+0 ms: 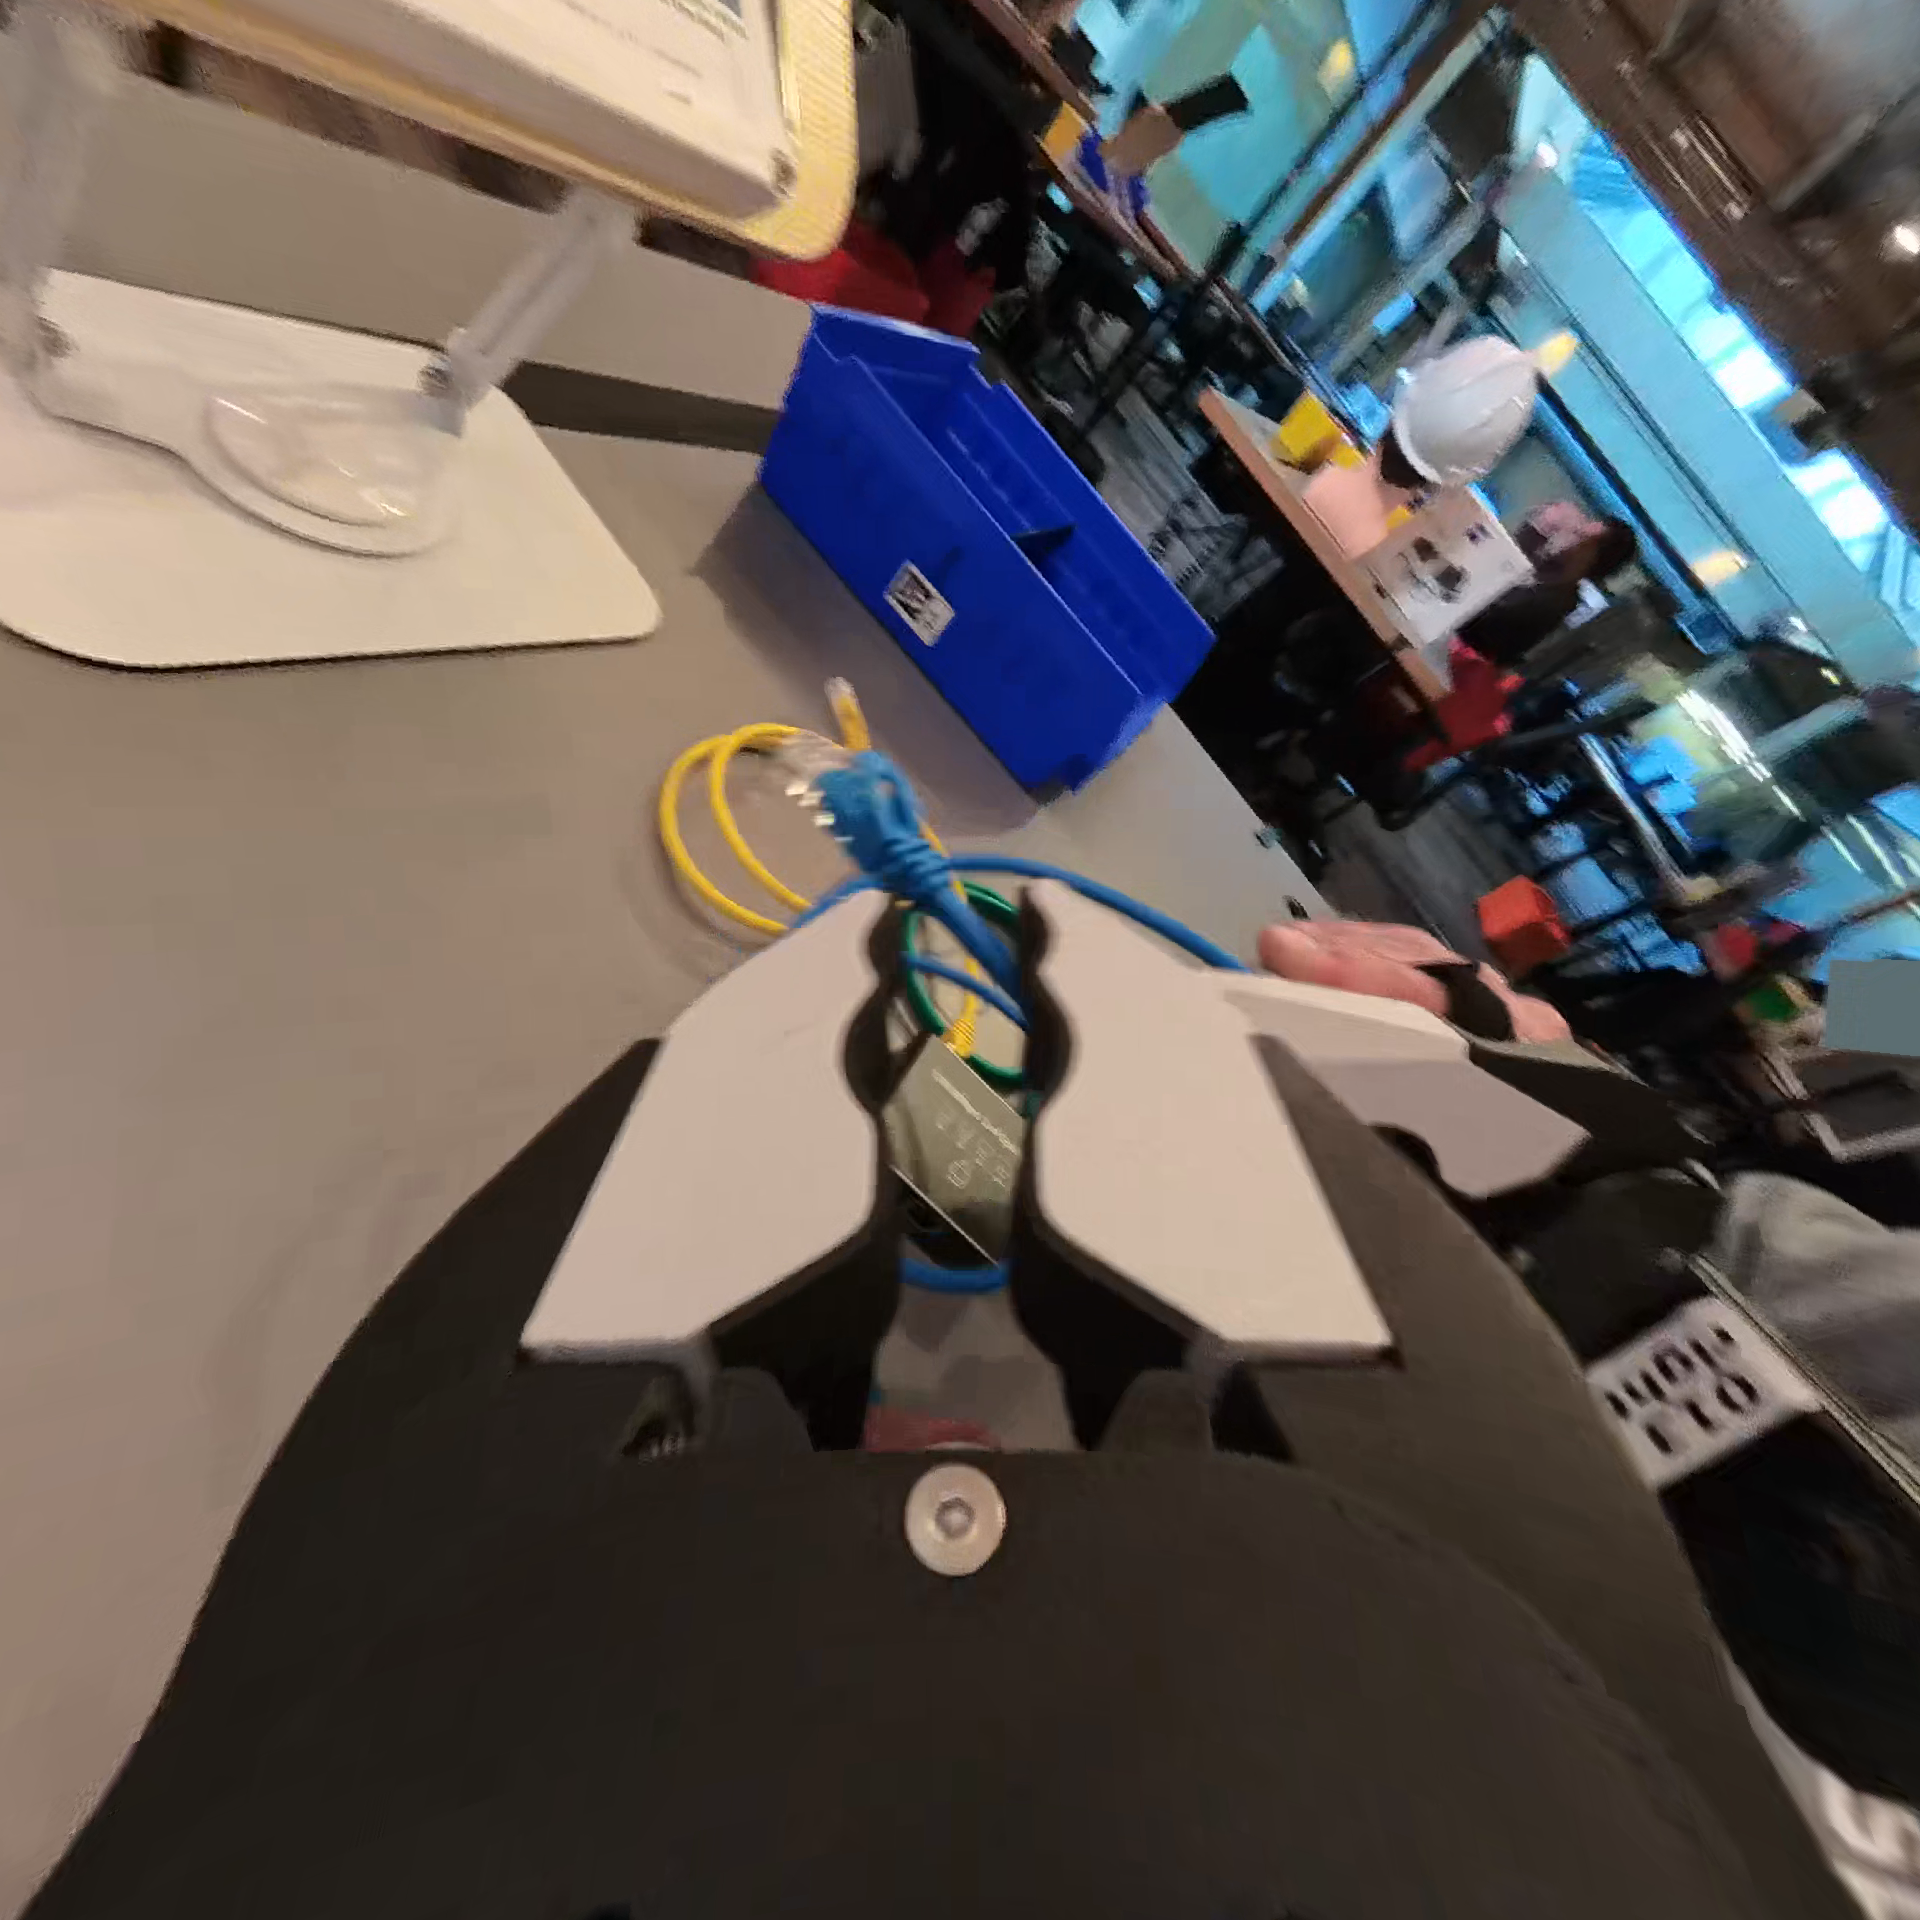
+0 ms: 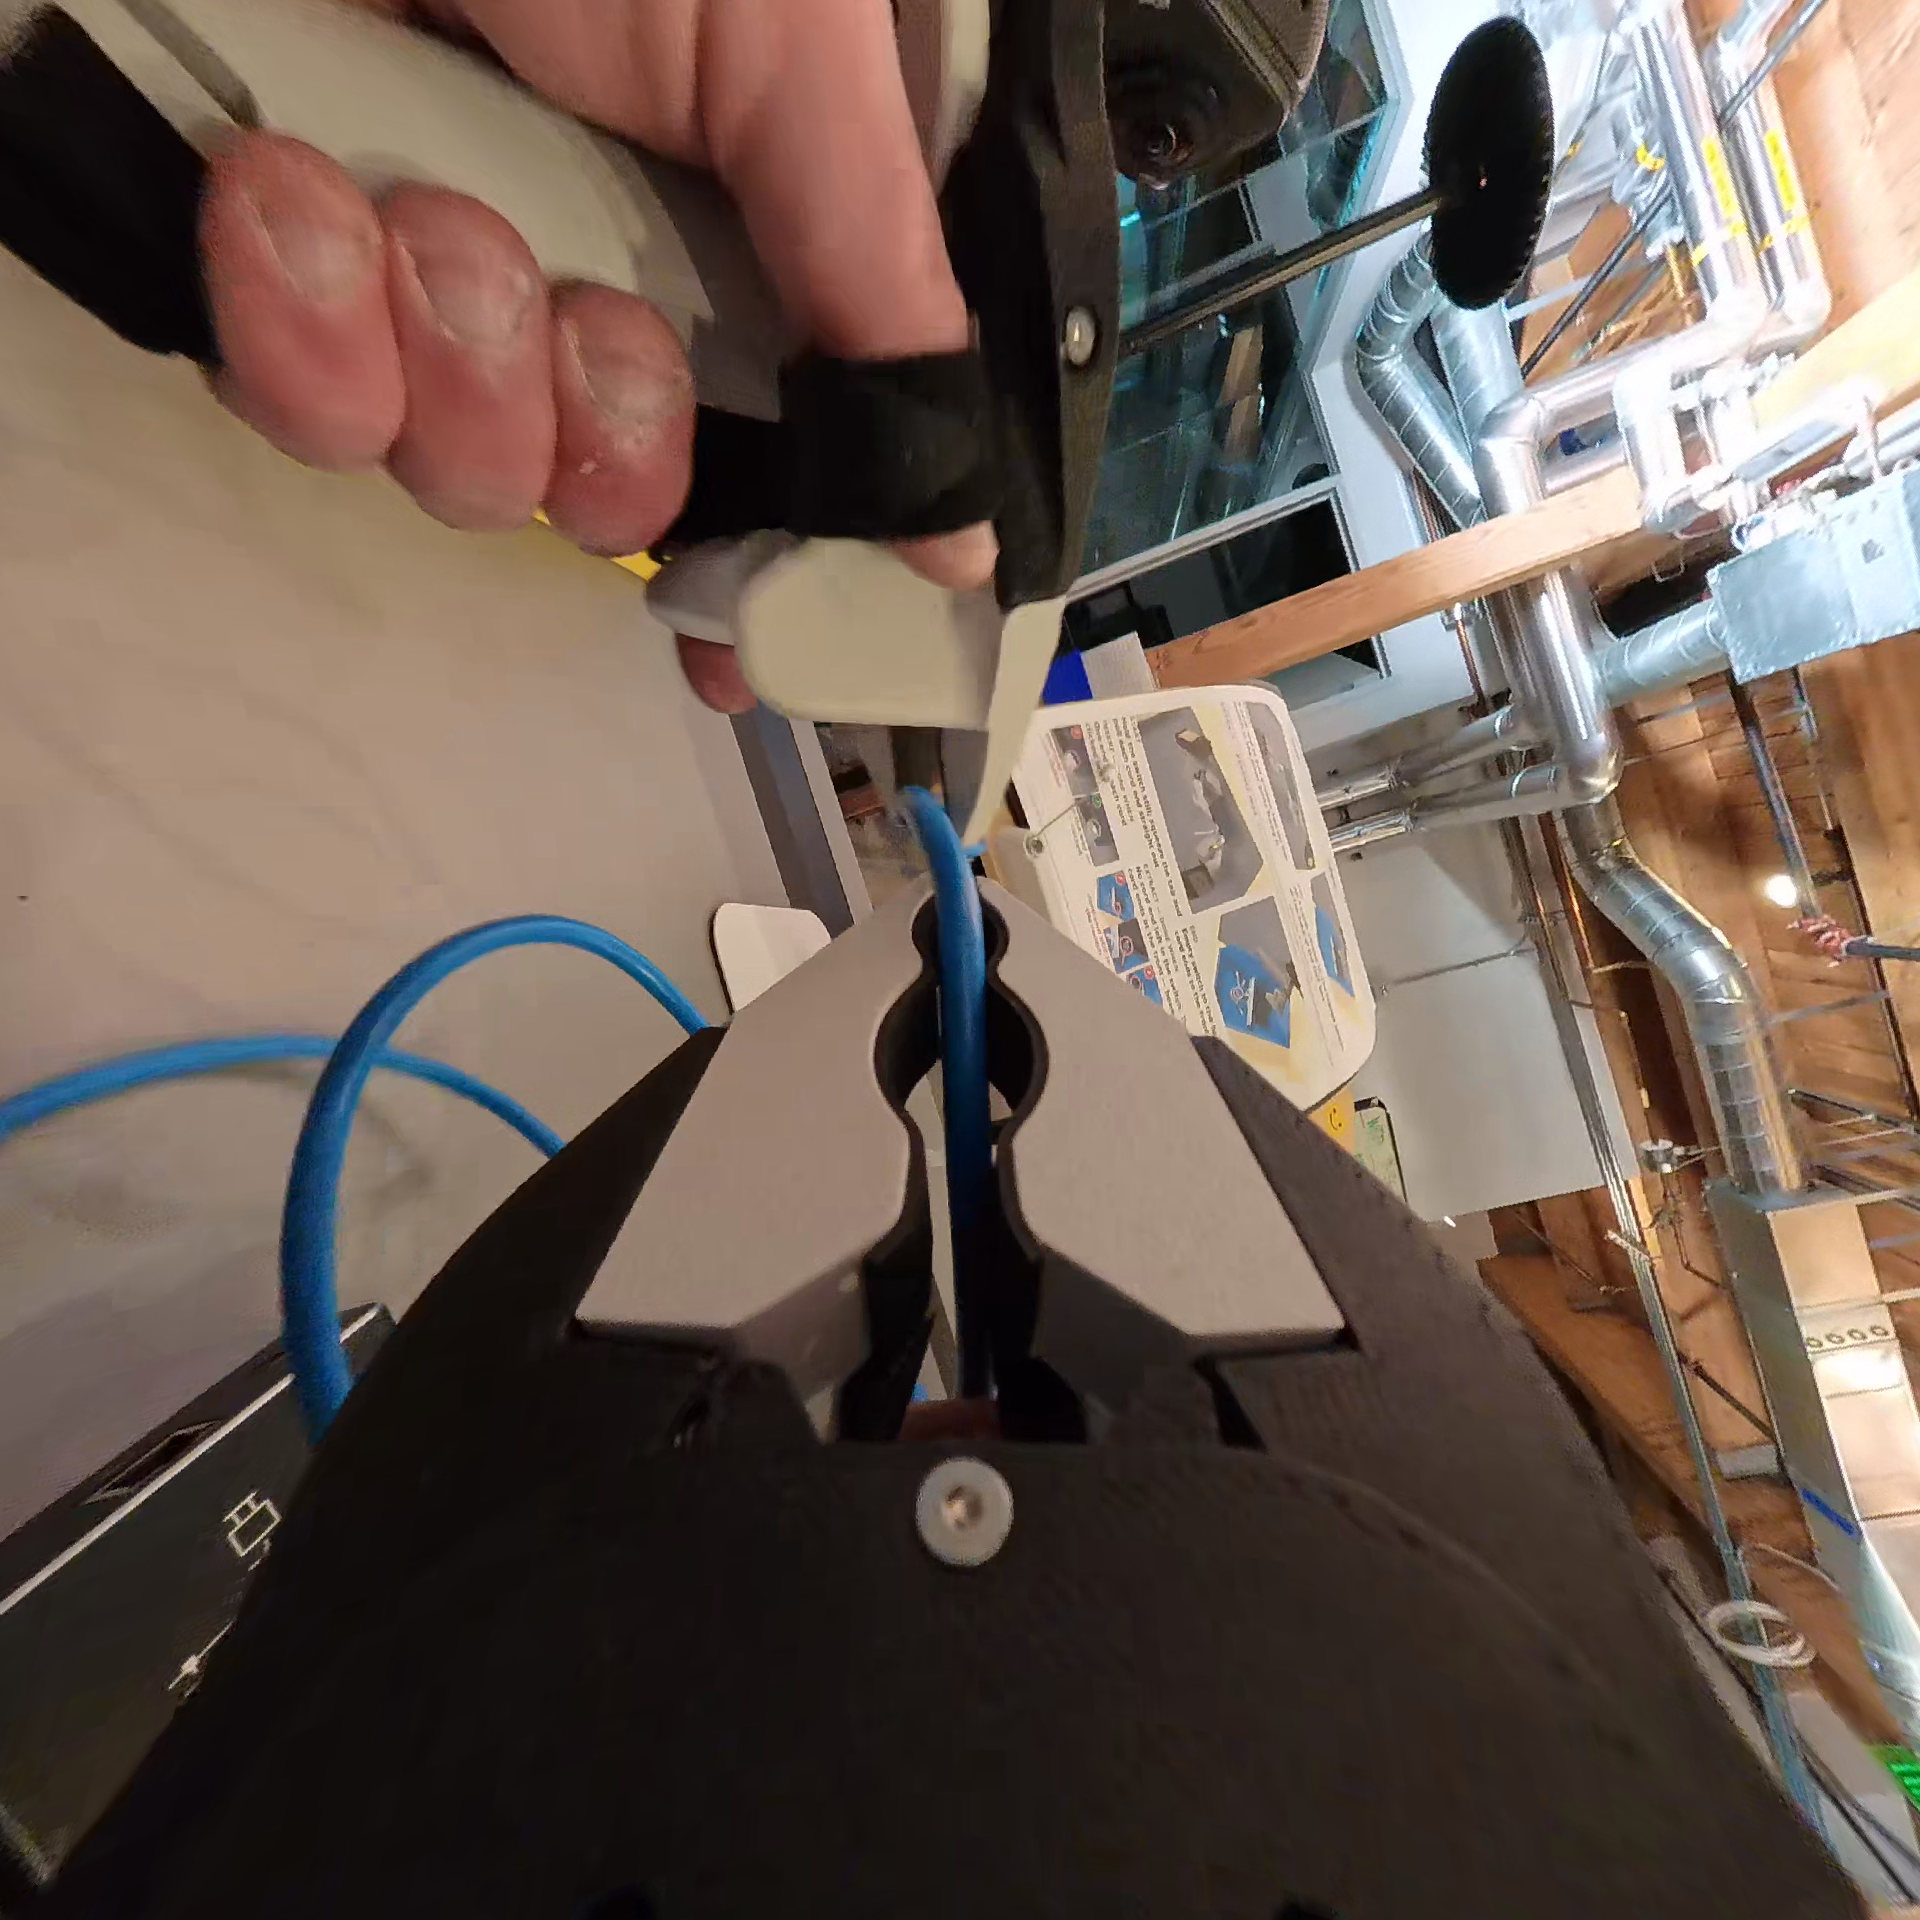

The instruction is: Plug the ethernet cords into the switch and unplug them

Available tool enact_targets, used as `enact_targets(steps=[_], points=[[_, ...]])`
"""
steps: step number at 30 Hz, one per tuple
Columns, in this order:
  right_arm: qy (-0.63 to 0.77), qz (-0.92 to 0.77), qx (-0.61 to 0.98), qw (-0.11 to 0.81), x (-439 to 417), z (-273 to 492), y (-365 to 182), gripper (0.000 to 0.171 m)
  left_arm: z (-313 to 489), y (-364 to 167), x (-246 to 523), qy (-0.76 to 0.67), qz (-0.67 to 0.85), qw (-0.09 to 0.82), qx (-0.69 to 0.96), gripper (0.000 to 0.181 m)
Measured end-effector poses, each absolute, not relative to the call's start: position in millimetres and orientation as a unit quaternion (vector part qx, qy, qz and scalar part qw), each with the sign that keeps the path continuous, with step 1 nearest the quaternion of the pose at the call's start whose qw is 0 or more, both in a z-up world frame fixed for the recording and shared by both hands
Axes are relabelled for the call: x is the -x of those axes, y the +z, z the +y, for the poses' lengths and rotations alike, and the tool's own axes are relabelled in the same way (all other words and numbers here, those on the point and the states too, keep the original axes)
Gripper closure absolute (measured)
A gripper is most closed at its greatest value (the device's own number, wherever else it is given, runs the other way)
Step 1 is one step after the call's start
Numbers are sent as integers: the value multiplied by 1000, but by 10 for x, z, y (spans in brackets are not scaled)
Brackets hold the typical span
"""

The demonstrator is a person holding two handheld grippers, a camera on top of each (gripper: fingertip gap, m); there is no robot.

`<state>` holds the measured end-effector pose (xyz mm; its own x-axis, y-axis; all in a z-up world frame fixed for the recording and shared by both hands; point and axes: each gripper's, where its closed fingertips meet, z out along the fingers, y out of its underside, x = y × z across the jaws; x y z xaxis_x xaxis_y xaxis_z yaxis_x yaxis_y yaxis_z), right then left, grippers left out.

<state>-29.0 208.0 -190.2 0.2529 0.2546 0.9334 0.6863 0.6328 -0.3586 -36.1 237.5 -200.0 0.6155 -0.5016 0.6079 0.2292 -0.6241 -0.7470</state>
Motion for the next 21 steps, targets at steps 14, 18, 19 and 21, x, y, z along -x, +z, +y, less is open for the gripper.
enact_targets(steps=[14,18,19,21], points=[[31,-671,389,630,384,1594,-2144,136,2328,-1891,356,-423,207,428,771,174],[160,-630,422,632,205,1661,-1821,131,2341,-1834,337,-413,246,430,764,174],[177,-614,433,636,130,1763,-1716,135,2338,-1812,338,-416,257,428,760,174],[205,-600,446,632,5,1955,-1567,136,2280,-1794,323,-428,290,402,756,174]])
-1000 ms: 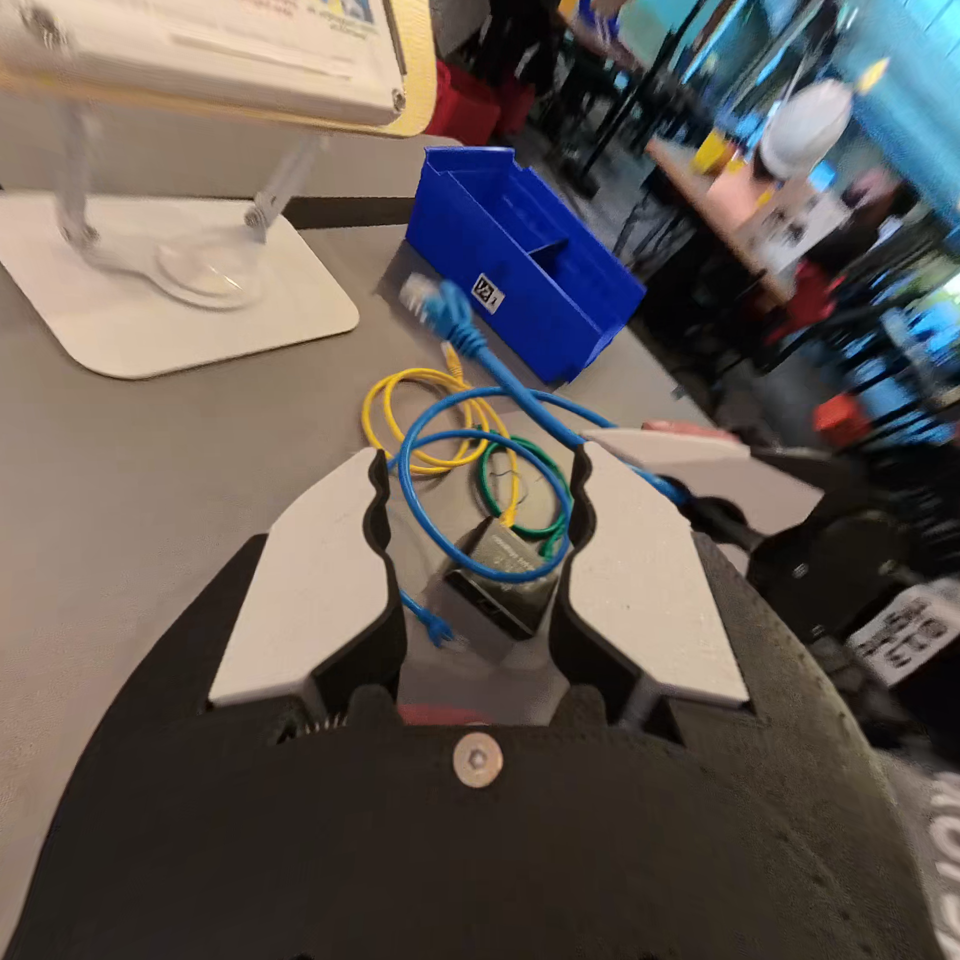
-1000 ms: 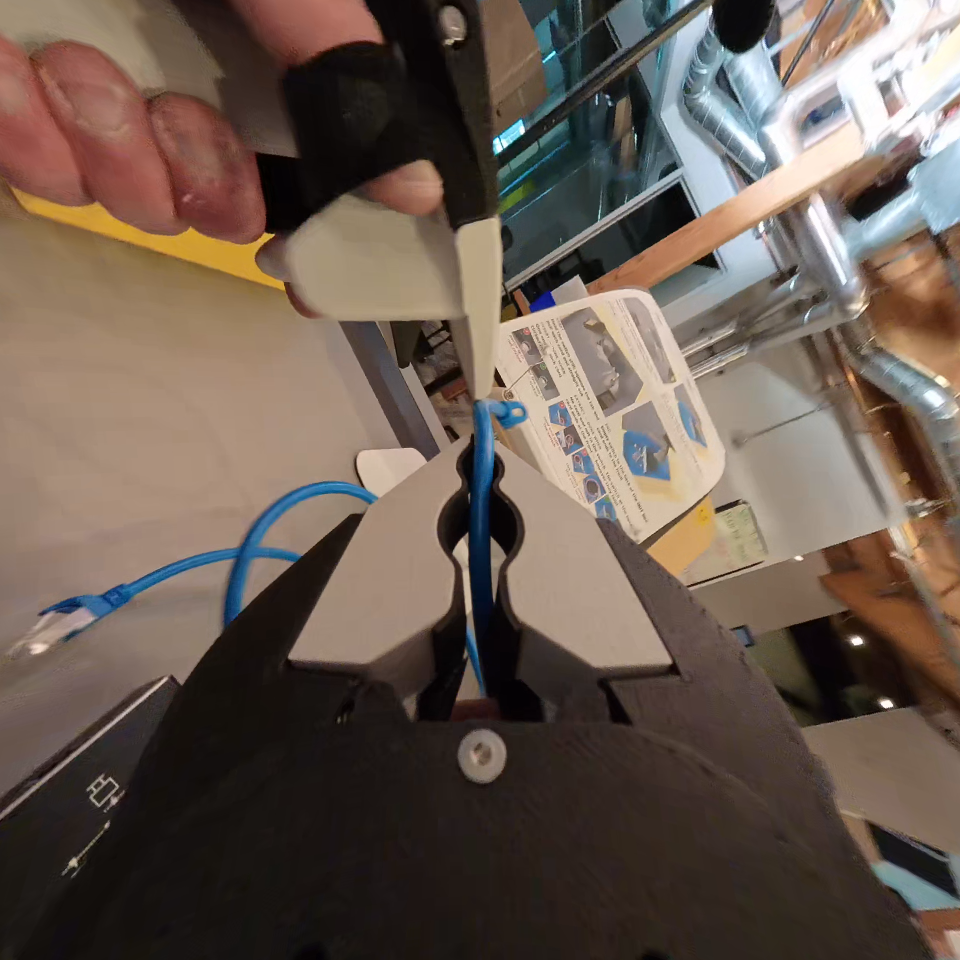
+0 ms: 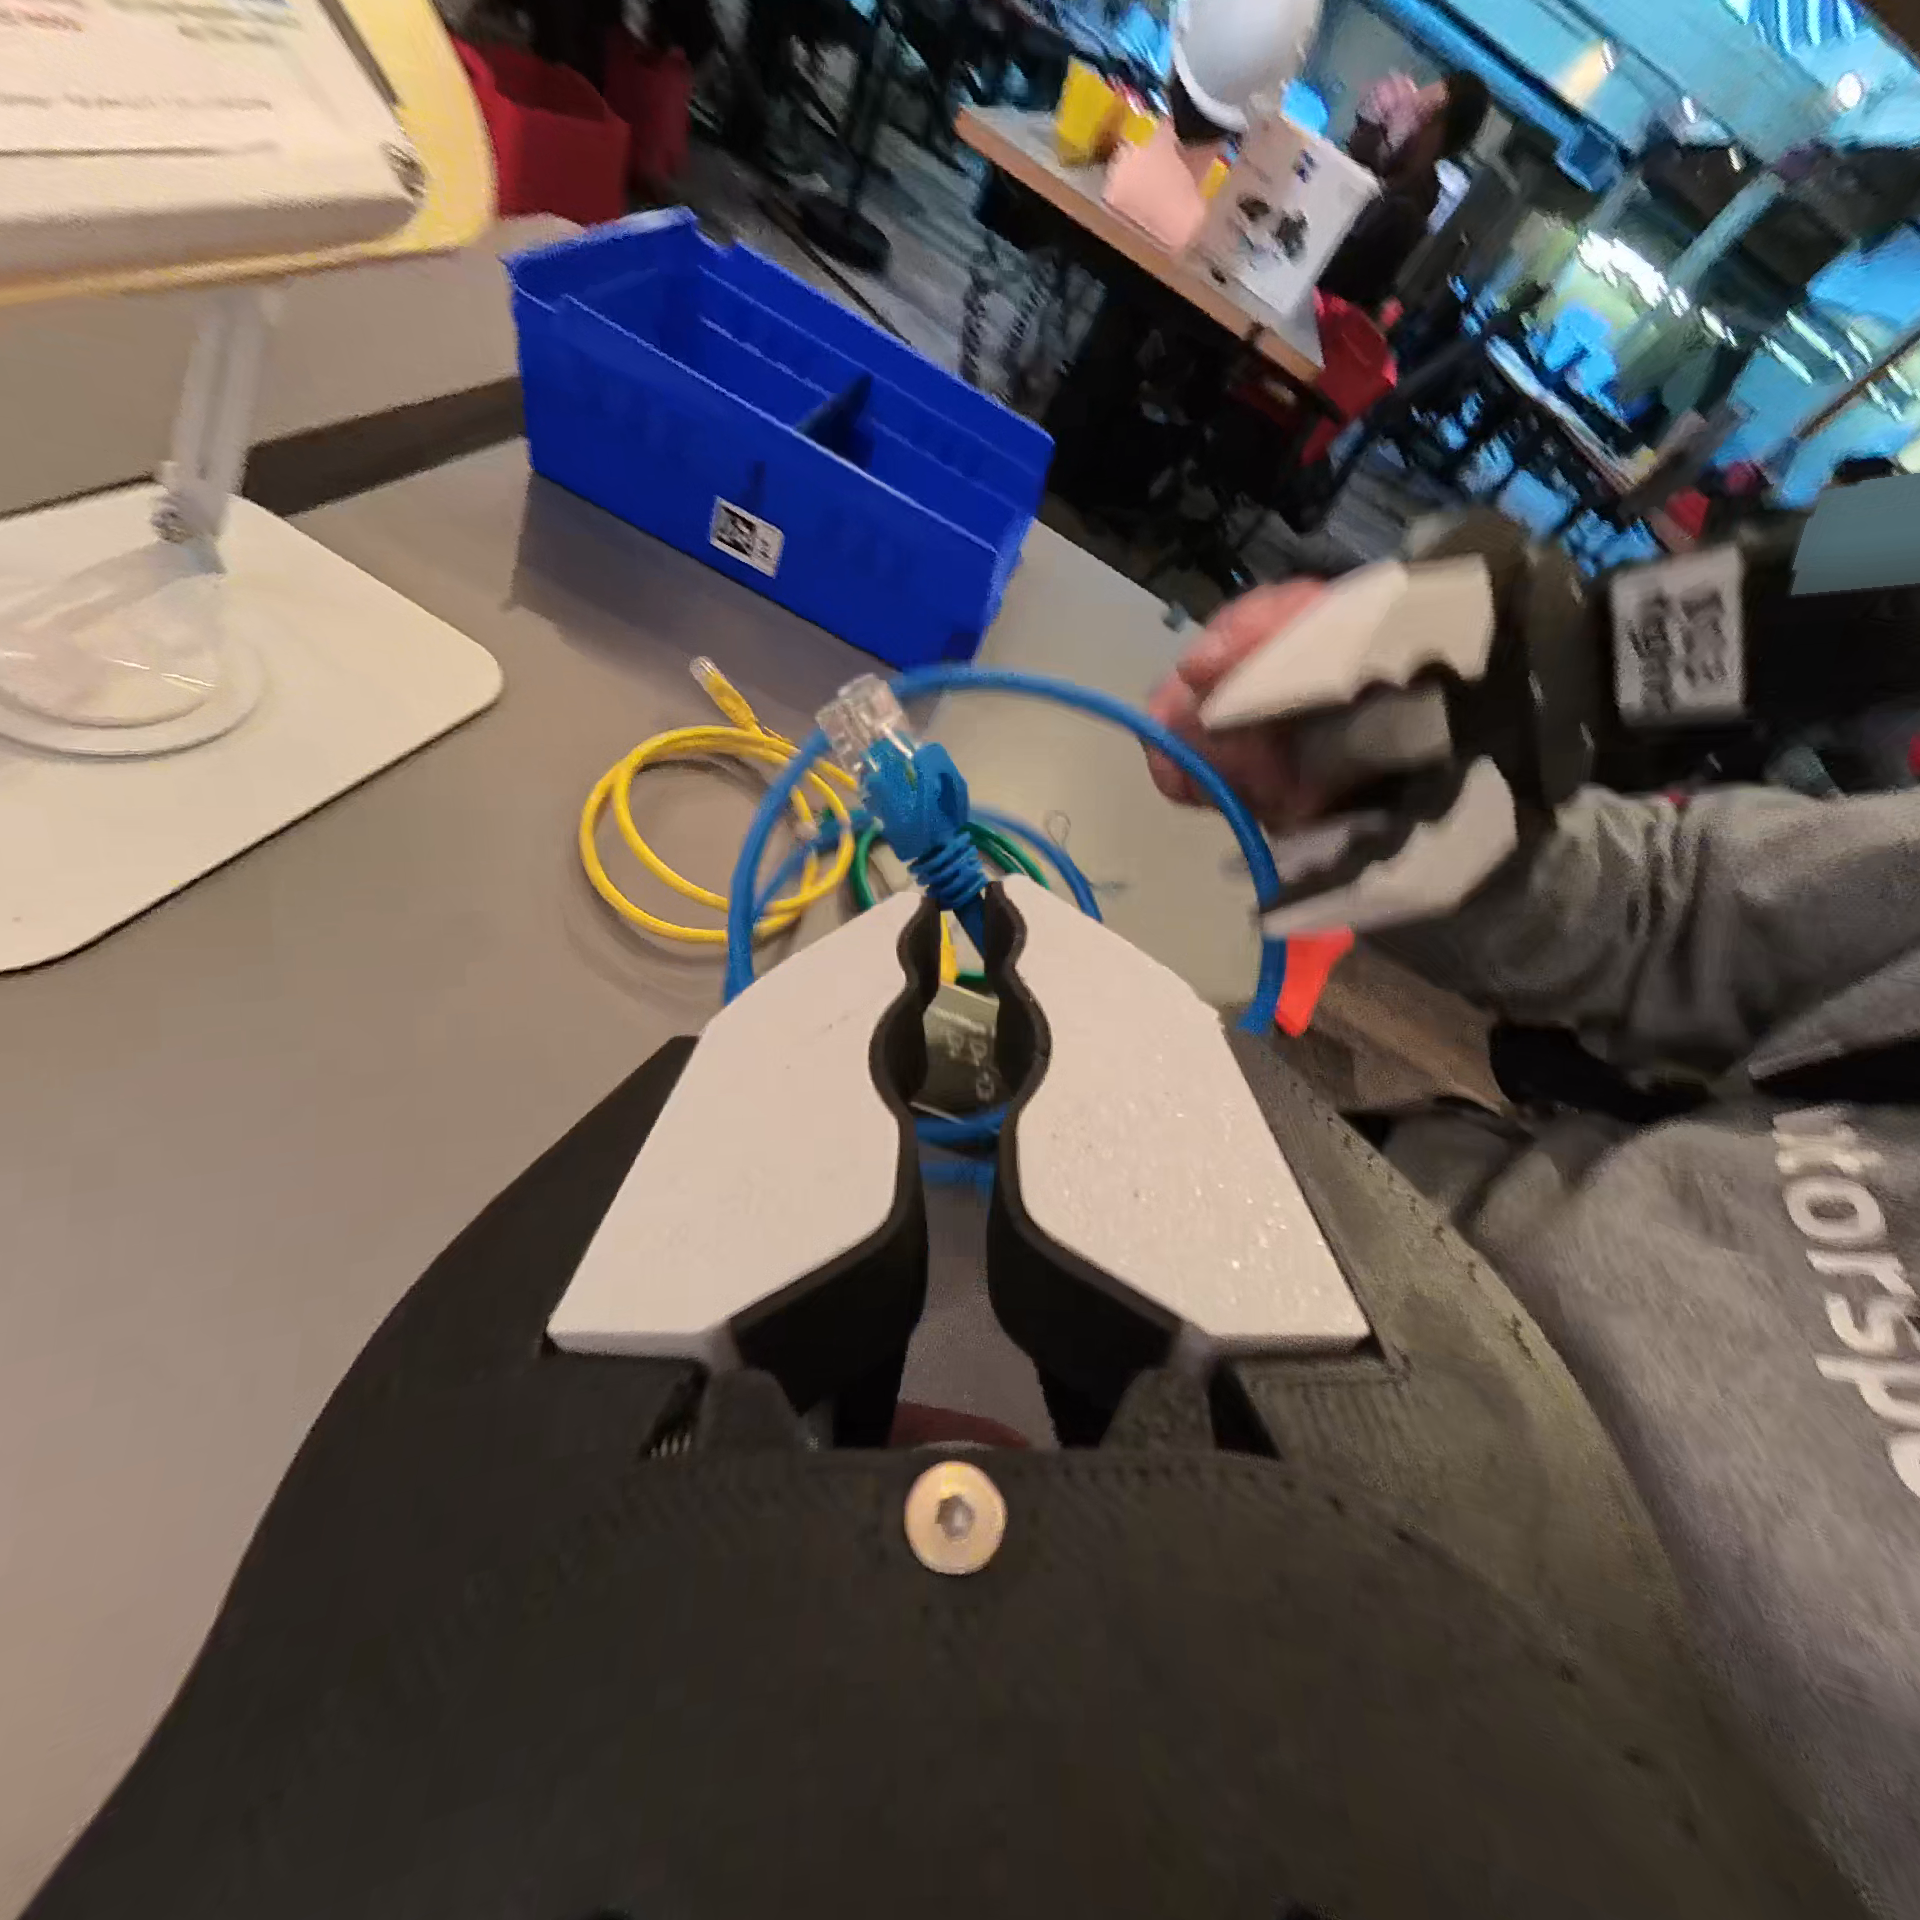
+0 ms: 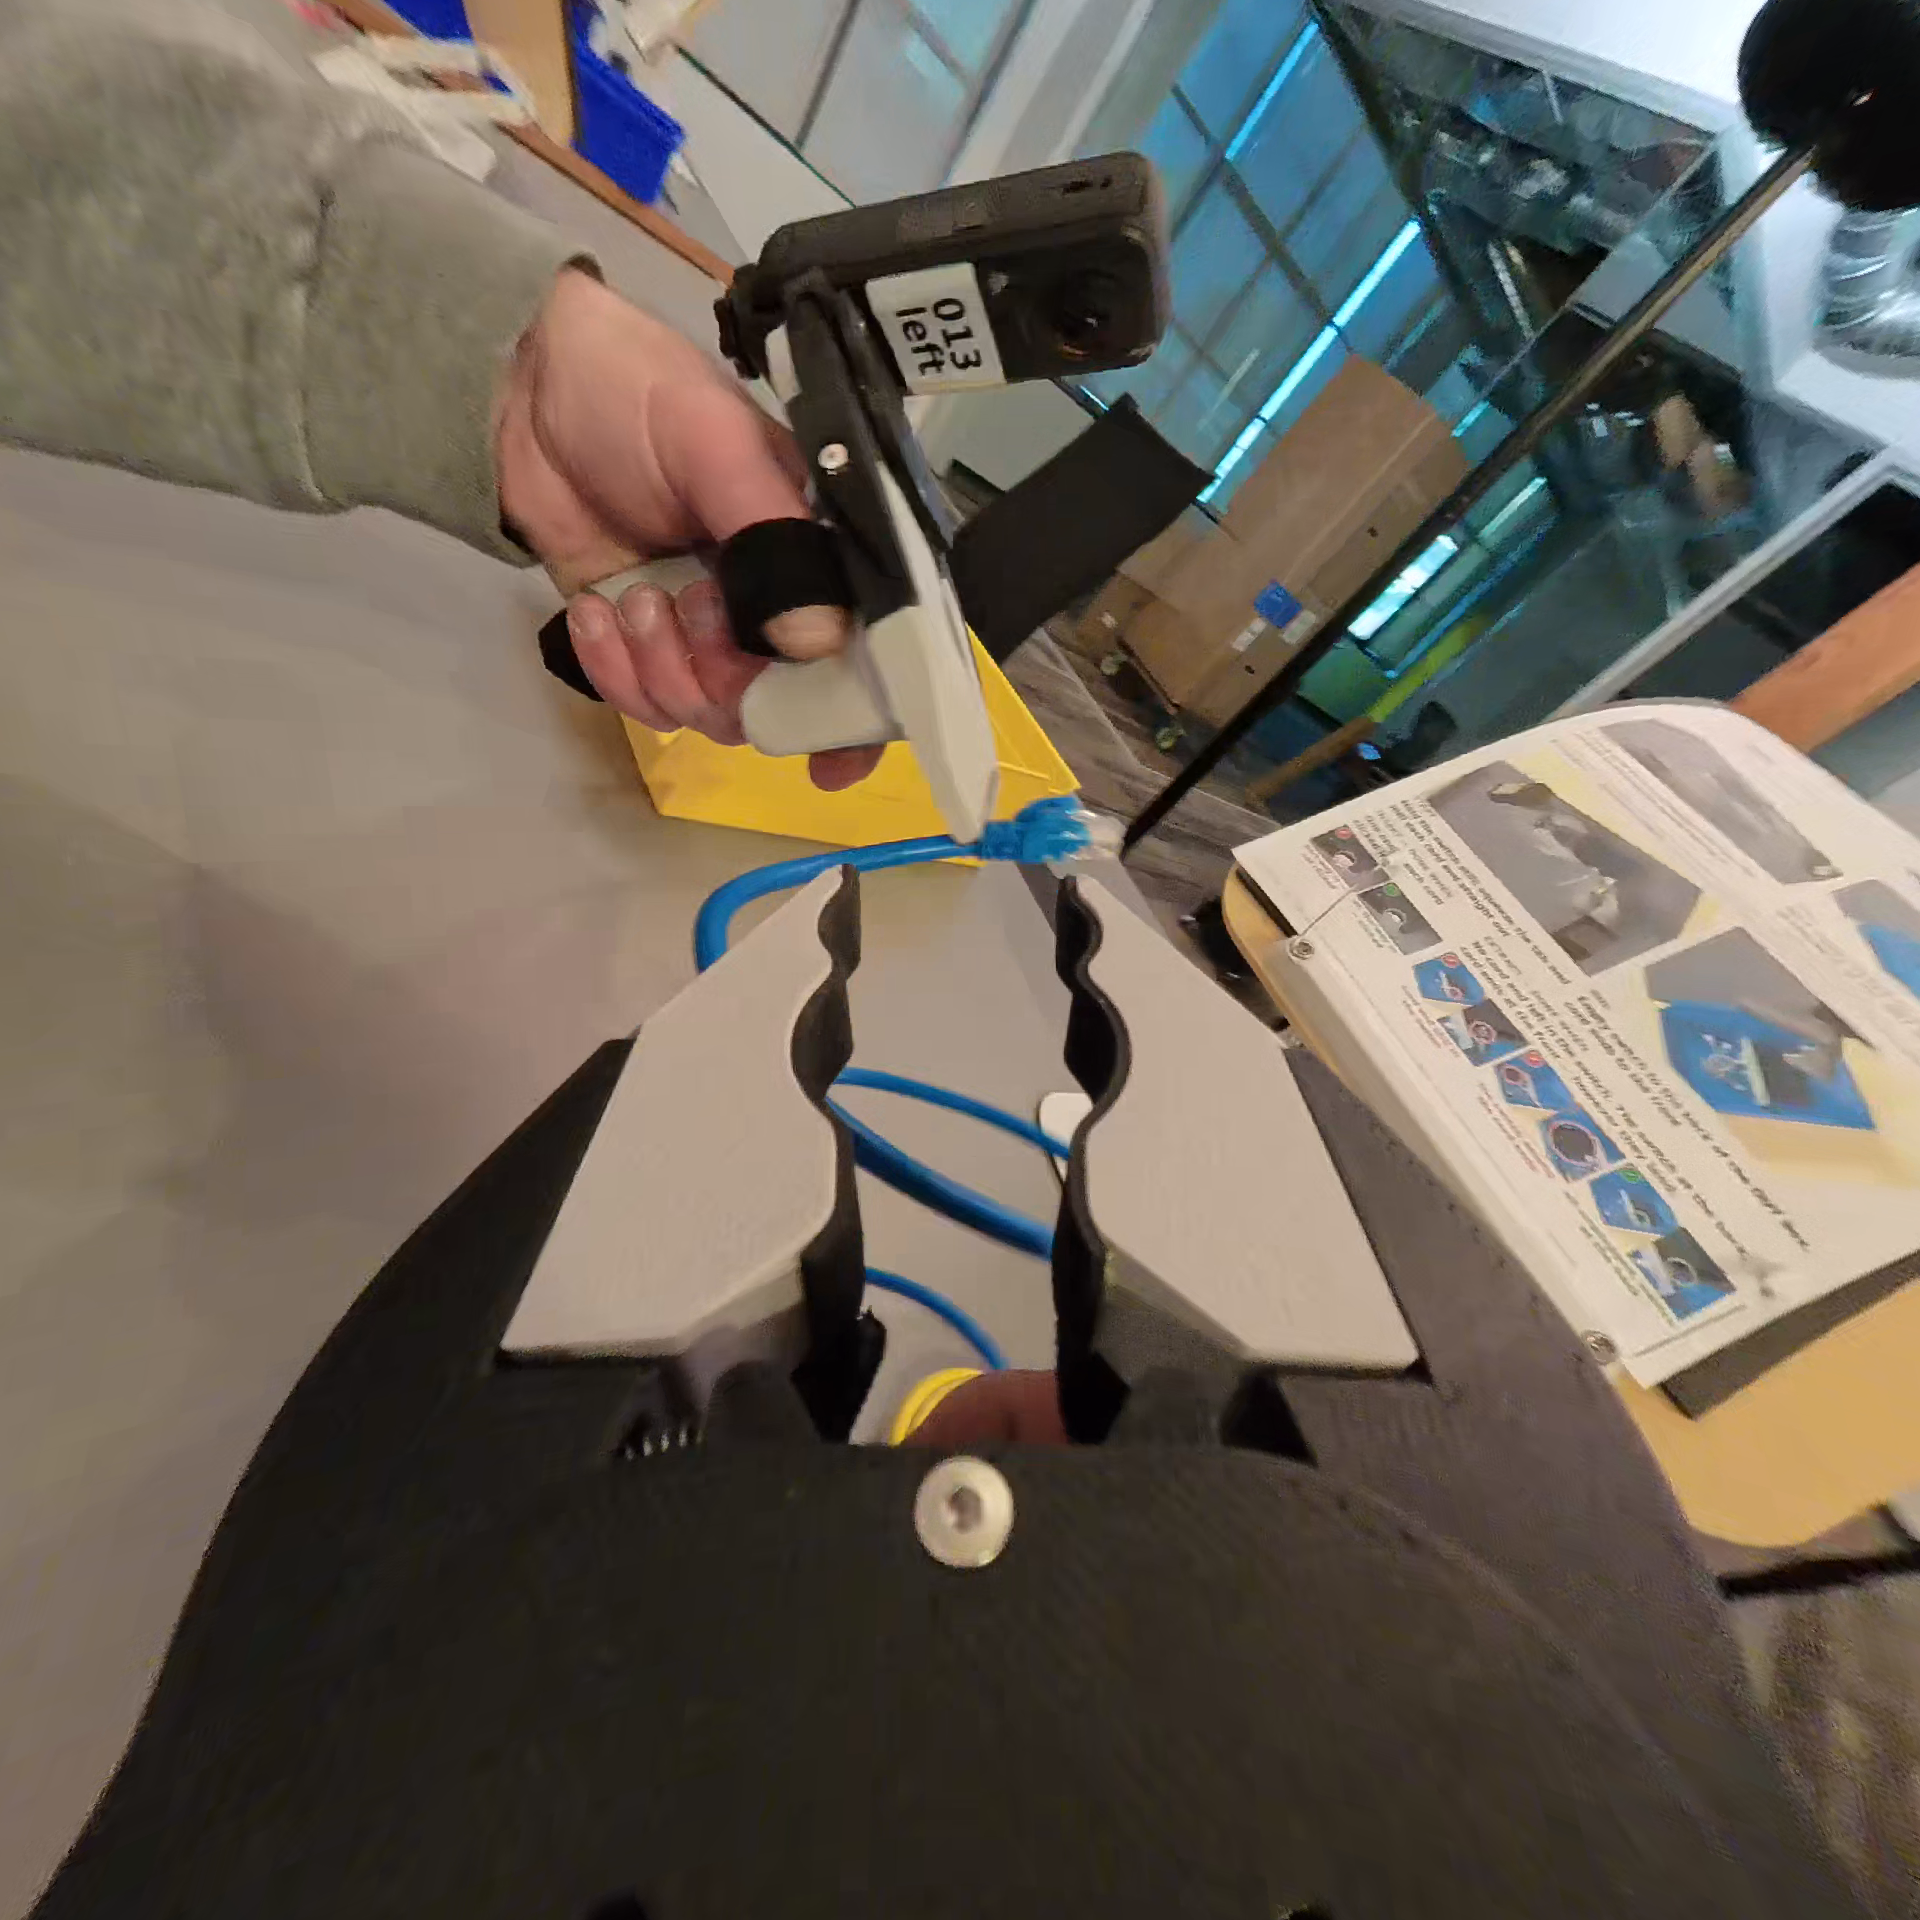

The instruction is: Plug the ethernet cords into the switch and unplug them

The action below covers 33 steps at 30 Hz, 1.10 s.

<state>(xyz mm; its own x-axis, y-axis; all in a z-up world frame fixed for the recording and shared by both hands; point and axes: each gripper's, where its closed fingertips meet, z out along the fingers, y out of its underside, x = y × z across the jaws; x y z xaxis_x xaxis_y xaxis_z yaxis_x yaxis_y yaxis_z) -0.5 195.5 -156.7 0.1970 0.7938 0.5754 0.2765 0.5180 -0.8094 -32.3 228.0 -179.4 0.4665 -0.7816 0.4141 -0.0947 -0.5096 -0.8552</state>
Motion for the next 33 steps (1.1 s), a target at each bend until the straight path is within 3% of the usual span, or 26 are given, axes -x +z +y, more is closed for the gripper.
enact_targets(steps=[7,11,19,33], points=[[278,-669,437,533,-148,1961,-1545,129,2382,-1732,304,-380,340,410,756,175],[284,-640,455,550,-263,2145,-1445,137,2418,-1728,347,-383,348,405,754,175],[287,-668,427,538,-147,2124,-1561,132,2140,-1868,19,-356,481,319,735,175],[254,-763,347,482,-184,1875,-1811,161,1840,-1858,-175,-403,562,252,677,174]])
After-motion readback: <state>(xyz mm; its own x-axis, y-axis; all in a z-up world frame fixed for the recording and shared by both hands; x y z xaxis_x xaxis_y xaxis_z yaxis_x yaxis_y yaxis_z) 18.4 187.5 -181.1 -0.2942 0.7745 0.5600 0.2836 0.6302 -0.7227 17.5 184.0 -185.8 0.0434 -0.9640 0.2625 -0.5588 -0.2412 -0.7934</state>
